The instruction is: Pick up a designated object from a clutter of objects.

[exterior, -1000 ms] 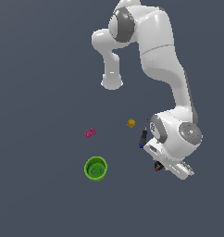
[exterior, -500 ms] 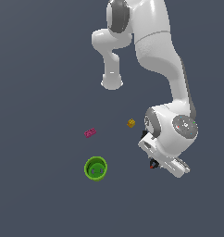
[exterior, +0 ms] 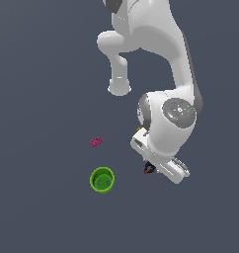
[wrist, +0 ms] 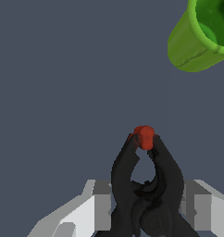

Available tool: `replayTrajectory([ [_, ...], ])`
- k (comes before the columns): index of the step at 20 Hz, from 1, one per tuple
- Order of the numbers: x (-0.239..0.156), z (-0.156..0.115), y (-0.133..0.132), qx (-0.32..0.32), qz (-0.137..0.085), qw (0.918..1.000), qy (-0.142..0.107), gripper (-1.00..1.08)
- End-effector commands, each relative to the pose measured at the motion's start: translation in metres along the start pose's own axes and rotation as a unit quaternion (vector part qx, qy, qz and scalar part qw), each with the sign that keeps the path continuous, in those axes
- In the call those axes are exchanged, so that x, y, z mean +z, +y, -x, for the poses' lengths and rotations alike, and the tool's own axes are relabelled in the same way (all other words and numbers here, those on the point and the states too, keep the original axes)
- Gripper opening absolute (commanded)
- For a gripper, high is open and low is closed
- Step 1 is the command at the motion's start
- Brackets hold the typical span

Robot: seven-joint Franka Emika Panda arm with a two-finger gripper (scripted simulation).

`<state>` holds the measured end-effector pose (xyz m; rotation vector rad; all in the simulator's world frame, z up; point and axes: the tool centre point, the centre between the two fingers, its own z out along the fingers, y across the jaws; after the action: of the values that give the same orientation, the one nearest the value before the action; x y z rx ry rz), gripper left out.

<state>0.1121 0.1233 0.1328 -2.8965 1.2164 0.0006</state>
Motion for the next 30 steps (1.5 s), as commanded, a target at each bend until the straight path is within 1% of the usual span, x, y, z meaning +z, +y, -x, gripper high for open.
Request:
replayTrajectory([
  [1, -0.024, -0.016, 0.016, 0.0, 0.0, 1.0, 0.0, -1.0],
  [20, -0.199, -0.134, 0.125, 0.0, -0.001, 1.0, -0.001, -1.0],
  [25, -0.24, -0.162, 0.15, -0.001, 0.0, 1.0, 0.0, -1.0],
  [30, -0.271, -0.185, 0.167, -0.001, 0.0, 1.0, 0.0, -1.0],
])
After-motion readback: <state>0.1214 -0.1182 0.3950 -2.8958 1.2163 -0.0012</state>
